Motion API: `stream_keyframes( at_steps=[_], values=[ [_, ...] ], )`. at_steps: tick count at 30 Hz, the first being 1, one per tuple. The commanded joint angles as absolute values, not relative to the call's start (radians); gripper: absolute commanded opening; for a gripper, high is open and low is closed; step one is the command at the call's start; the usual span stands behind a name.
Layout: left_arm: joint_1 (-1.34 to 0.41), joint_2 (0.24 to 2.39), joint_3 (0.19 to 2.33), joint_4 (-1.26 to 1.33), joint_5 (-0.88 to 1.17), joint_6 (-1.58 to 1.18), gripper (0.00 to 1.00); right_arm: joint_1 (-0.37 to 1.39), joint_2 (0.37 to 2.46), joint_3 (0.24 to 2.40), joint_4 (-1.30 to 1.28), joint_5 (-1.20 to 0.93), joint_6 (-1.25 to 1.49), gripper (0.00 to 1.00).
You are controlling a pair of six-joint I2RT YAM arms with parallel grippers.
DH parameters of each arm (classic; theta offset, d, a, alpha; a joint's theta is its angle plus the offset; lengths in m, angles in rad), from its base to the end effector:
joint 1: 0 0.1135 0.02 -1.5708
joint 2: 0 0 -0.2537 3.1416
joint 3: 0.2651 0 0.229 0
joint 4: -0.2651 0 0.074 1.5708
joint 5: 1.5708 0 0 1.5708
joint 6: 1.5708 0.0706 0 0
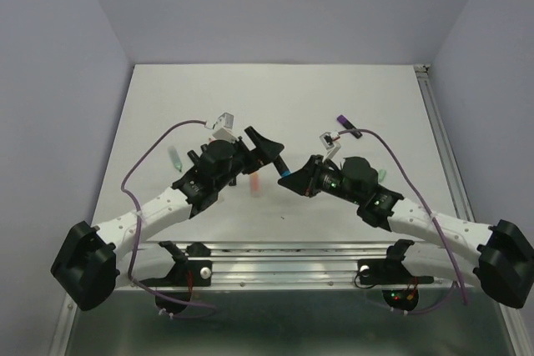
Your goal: Open the pen caps
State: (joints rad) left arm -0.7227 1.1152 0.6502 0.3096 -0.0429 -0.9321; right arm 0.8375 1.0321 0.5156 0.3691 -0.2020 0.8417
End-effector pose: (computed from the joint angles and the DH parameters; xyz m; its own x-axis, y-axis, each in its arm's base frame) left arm 0.2087 -0.1800 0.2735 -0.5742 -0.5631 -0.5943 0.2818 0.5456 -0.7892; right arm 0.1590 0.1976 0.2533 -0.7074 0.3064 -0.6370 -0.5001 0.4200 0.7573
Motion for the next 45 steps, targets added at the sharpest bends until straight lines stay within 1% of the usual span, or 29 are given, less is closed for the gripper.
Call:
stream_keyframes(
  at_steps=[1, 5, 6, 7, 8, 10, 11, 12, 13, 17, 18, 20, 22, 26, 29, 30, 31, 33, 35, 37, 41, 42, 45],
  values=[
    [-0.756, 1.059, 0.606, 0.506, -0.005, -0.983, 0.99, 0.833, 1.063, 0.578, 0.541, -0.198, 0.886, 0.01],
    [-0.776, 1.052, 0.572, 0.59, 0.028, -0.994, 0.97, 0.833, 1.083, 0.56, 0.636, -0.233, 0.939, 0.01],
    [-0.778, 1.051, 0.557, 0.632, 0.04, -0.993, 0.93, 0.833, 1.089, 0.561, 0.65, -0.248, 0.946, 0.01],
    [-0.779, 1.051, 0.552, 0.647, 0.043, -0.994, 0.92, 0.833, 1.092, 0.563, 0.652, -0.249, 0.962, 0.01],
    [-0.784, 1.051, 0.546, 0.676, 0.051, -0.994, 0.9, 0.833, 1.095, 0.564, 0.656, -0.245, 0.966, 0.01],
    [-0.785, 1.048, 0.542, 0.693, 0.064, -0.994, 0.82, 0.833, 1.098, 0.571, 0.653, -0.241, 0.977, 0.01],
    [-0.787, 1.046, 0.54, 0.701, 0.066, -0.993, 0.74, 0.833, 1.098, 0.572, 0.655, -0.244, 0.983, 0.01],
    [-0.787, 1.043, 0.538, 0.703, 0.066, -0.994, 0.73, 0.833, 1.098, 0.572, 0.655, -0.244, 0.989, 0.01],
    [-0.787, 1.034, 0.532, 0.712, 0.064, -0.996, 0.65, 0.833, 1.092, 0.569, 0.657, -0.248, 0.994, 0.01],
    [-0.788, 1.0, 0.515, 0.732, 0.054, -0.999, 0.54, 0.833, 1.072, 0.563, 0.65, -0.256, 1.005, 0.01],
    [-0.787, 0.997, 0.514, 0.733, 0.054, -0.994, 0.45, 0.833, 1.071, 0.563, 0.638, -0.252, 1.009, 0.01],
    [-0.788, 1.0, 0.517, 0.733, 0.067, -0.982, 0.37, 0.833, 1.068, 0.566, 0.629, -0.25, 1.012, 0.01],
    [-0.788, 1.011, 0.528, 0.733, 0.099, -0.973, 0.35, 0.833, 1.068, 0.566, 0.627, -0.235, 1.011, 0.01],
    [-0.788, 1.026, 0.538, 0.733, 0.126, -0.968, 0.35, 0.833, 1.074, 0.574, 0.643, -0.213, 1.017, 0.01],
    [-0.788, 1.025, 0.543, 0.735, 0.14, -0.966, 0.2, 0.833, 1.088, 0.587, 0.635, -0.203, 1.025, 0.01],
    [-0.788, 1.023, 0.543, 0.736, 0.141, -0.966, 0.02, 0.833, 1.091, 0.586, 0.644, -0.199, 1.028, 0.01],
    [-0.788, 1.02, 0.542, 0.736, 0.146, -0.965, 0.0, 0.833, 1.094, 0.586, 0.644, -0.198, 1.028, 0.01],
    [-0.788, 1.014, 0.529, 0.759, 0.144, -0.953, 0.0, 0.833, 1.098, 0.586, 0.646, -0.196, 1.025, 0.01],
    [-0.787, 0.999, 0.523, 0.764, 0.092, -0.953, 0.0, 0.833, 1.106, 0.588, 0.644, -0.209, 1.017, 0.01],
    [-0.769, 0.989, 0.523, 0.764, 0.022, -0.901, 0.0, 0.833, 1.112, 0.591, 0.643, -0.268, 1.011, 0.01],
    [-0.648, 1.012, 0.603, 0.706, 0.018, -0.813, 0.0, 0.833, 1.129, 0.578, 0.647, -0.475, 0.988, 0.01],
    [-0.628, 1.022, 0.645, 0.683, 0.028, -0.796, 0.0, 0.833, 1.137, 0.569, 0.694, -0.568, 0.991, 0.01],
    [-0.571, 1.077, 0.748, 0.611, 0.025, -0.753, 0.0, 0.842, 1.14, 0.528, 0.744, -0.691, 0.999, 0.01]
  ],
)
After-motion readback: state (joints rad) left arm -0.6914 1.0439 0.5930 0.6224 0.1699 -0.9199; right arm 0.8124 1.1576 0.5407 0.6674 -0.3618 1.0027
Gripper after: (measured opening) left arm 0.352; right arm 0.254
